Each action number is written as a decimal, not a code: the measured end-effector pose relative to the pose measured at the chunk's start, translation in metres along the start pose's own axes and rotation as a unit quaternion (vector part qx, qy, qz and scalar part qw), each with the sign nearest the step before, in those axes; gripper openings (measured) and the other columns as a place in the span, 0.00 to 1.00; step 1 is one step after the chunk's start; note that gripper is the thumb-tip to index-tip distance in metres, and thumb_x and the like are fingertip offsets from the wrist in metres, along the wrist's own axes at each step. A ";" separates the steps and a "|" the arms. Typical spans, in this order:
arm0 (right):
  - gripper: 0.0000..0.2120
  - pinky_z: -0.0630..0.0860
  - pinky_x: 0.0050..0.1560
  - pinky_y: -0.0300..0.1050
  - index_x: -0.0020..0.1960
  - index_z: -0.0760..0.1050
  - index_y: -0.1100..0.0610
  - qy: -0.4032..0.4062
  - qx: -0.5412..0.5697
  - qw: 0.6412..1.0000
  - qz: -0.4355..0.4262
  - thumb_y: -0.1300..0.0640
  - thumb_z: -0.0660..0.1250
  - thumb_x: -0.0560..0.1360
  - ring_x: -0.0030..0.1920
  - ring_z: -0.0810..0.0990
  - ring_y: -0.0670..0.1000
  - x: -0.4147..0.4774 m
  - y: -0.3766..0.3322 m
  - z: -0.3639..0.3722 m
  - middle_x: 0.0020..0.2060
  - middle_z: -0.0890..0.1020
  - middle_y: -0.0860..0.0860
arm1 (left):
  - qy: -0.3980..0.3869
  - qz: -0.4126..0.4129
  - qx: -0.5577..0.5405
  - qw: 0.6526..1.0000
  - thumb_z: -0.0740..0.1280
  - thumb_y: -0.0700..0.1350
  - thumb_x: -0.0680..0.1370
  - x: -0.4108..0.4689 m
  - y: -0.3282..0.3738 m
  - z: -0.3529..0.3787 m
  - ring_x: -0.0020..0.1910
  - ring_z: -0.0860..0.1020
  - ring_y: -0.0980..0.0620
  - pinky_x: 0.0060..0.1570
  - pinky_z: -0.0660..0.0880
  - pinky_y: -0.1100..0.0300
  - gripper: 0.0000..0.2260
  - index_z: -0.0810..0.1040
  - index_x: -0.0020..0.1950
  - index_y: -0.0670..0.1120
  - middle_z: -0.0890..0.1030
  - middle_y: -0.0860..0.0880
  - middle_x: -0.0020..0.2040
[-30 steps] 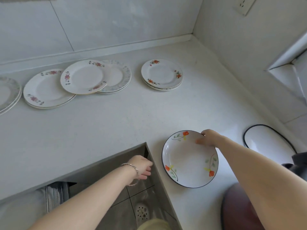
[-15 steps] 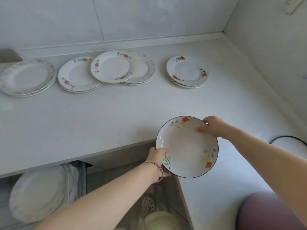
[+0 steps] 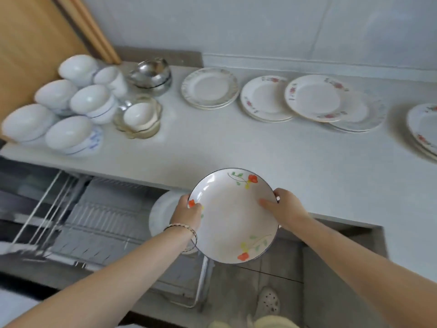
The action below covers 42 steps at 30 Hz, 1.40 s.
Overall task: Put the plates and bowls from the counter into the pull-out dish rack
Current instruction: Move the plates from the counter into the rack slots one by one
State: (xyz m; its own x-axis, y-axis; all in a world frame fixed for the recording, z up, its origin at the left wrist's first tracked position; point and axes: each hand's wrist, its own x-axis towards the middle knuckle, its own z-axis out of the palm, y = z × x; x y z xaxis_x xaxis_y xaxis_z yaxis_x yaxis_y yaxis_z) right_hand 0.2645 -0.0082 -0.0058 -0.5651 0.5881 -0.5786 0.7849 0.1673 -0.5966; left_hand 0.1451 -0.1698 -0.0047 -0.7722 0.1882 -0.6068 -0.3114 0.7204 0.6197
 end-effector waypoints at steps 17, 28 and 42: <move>0.15 0.67 0.31 0.39 0.61 0.71 0.62 -0.011 0.063 0.978 0.197 0.60 0.59 0.75 0.42 0.74 0.57 0.078 -0.046 0.287 0.45 0.75 0.56 | -0.112 -0.143 0.049 0.982 0.63 0.41 0.75 0.199 -0.170 -0.119 0.47 0.72 0.45 0.45 0.66 0.59 0.18 0.70 0.64 0.38 0.72 0.43 0.49; 0.19 0.72 0.45 0.44 0.62 0.72 0.62 0.091 0.062 0.966 0.234 0.65 0.58 0.71 0.53 0.78 0.61 0.142 -0.022 0.325 0.56 0.78 0.61 | -0.132 -0.098 0.026 0.986 0.67 0.46 0.69 0.274 -0.180 -0.074 0.51 0.74 0.45 0.48 0.68 0.58 0.25 0.71 0.66 0.41 0.76 0.43 0.59; 0.28 0.71 0.53 0.47 0.74 0.59 0.59 0.124 0.013 0.966 0.227 0.69 0.54 0.74 0.59 0.73 0.61 0.137 -0.021 0.337 0.66 0.65 0.58 | -0.159 -0.035 0.178 0.971 0.65 0.41 0.74 0.267 -0.193 -0.060 0.66 0.69 0.42 0.56 0.67 0.61 0.33 0.53 0.76 0.46 0.59 0.41 0.70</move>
State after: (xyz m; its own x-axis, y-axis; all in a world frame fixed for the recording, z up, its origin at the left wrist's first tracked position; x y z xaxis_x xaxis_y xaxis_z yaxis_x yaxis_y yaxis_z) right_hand 0.0851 -0.1979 -0.2594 -0.0829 0.7684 -0.6346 0.9292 -0.1705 -0.3279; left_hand -0.0342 -0.2985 -0.2562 -0.5291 0.2863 -0.7988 -0.1027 0.9128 0.3952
